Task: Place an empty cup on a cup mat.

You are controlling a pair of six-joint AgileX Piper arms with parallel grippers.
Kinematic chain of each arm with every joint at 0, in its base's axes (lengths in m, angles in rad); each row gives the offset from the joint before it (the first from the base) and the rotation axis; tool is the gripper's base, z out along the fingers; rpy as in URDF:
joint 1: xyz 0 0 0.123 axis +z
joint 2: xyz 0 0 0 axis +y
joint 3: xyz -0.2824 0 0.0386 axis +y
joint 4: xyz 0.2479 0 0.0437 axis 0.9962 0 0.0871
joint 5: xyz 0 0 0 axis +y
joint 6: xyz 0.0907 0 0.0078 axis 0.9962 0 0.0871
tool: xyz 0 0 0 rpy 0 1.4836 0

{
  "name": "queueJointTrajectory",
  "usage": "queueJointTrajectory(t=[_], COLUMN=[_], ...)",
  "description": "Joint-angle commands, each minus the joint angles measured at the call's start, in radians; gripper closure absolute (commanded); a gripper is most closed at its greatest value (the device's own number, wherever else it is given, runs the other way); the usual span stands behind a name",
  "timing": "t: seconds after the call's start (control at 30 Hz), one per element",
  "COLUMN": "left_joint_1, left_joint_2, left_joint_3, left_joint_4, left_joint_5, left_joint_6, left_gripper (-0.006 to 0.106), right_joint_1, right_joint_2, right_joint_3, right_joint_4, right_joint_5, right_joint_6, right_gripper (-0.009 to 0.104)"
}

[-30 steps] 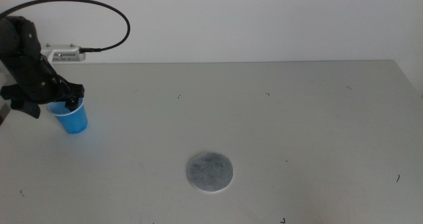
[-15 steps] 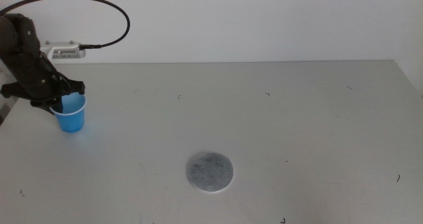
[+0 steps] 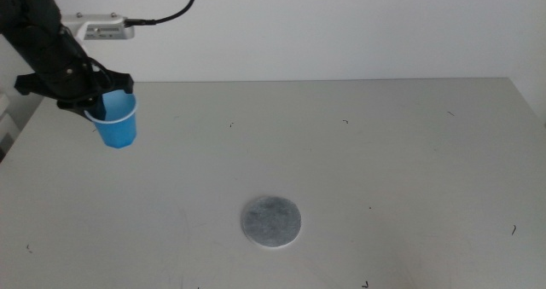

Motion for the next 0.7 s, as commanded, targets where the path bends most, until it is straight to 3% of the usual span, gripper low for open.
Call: queueJointTrajectory(t=[0.0, 0.67], left_joint_1=[-0.058, -0.509], left_joint_2=[-0.076, -0.066], left_joint_3=[-0.029, -0.026], left_joint_4=[-0.029, -0.104], left_joint_5=[-0.003, 0.004], left_joint_6=[-0.005, -0.008], left_gripper=[0.100, 0.100], right_joint_1=[0.002, 0.002], right_joint_2=[-0.019, -0.019], right_joint_3=[-0.012, -0.012], right_joint_4=[-0.009, -0.009], right_joint_5=[-0.078, -0.078], right_joint_6=[-0.008, -0.008], right_gripper=[0.001, 0.001])
